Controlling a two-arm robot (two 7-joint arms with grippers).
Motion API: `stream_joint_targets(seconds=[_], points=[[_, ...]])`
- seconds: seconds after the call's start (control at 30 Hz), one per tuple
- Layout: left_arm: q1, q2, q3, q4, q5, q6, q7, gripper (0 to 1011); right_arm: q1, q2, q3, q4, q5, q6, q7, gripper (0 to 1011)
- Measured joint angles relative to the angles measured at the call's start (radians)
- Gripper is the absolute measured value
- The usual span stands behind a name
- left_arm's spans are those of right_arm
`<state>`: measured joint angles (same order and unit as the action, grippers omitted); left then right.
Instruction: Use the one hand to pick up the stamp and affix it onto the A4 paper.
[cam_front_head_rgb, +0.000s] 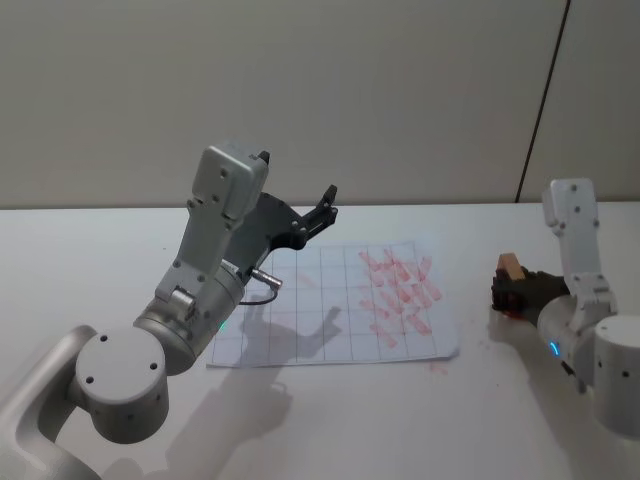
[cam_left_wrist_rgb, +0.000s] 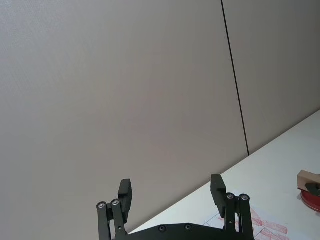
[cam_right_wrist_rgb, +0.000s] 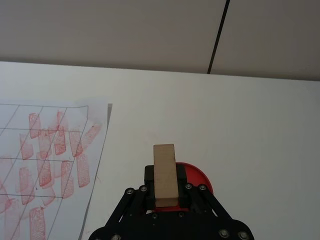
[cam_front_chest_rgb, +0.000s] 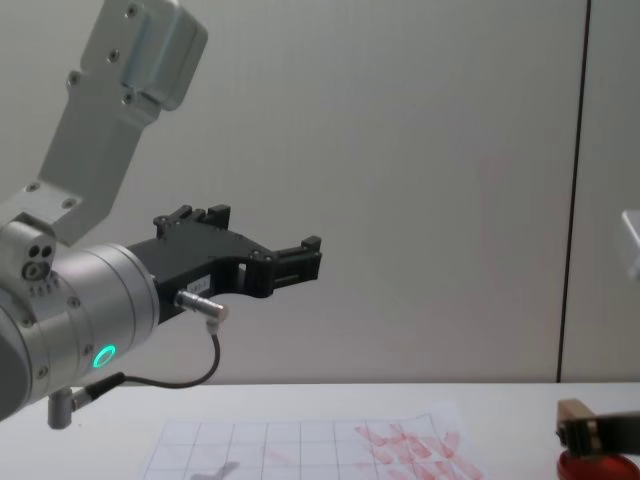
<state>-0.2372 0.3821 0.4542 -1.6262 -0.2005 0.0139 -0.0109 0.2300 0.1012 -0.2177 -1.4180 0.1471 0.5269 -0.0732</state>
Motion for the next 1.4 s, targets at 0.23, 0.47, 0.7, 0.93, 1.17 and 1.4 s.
stream_joint_targets(seconds=[0.23, 0.47, 0.7, 0.93, 1.17, 1.4], points=[[0.0, 0.0, 0.0, 0.0, 0.0, 0.0, 0.0, 1001, -0.006, 0.003, 0.005, 0.013, -0.006, 0.001, -0.005, 232], [0.0, 0.0, 0.0, 0.0, 0.0, 0.0, 0.0, 1001, -0.007, 0.003, 0.01, 0.023, -0.016, -0.012, -0.013, 436], [0.0, 0.0, 0.0, 0.0, 0.0, 0.0, 0.0, 1001, -0.007, 0.004, 0.015, 0.021, -0.024, -0.033, -0.023, 640], [0.0, 0.0, 0.0, 0.0, 0.0, 0.0, 0.0, 1002, -0.017, 0.008, 0.021, -0.006, -0.032, -0.076, -0.027, 868], [0.0, 0.0, 0.0, 0.0, 0.0, 0.0, 0.0, 1001, -0.037, 0.021, 0.03, -0.043, -0.043, -0.142, -0.023, 1001], [0.0, 0.0, 0.0, 0.0, 0.0, 0.0, 0.0, 1002, -0.065, 0.049, 0.048, -0.082, -0.056, -0.24, 0.001, 1001]])
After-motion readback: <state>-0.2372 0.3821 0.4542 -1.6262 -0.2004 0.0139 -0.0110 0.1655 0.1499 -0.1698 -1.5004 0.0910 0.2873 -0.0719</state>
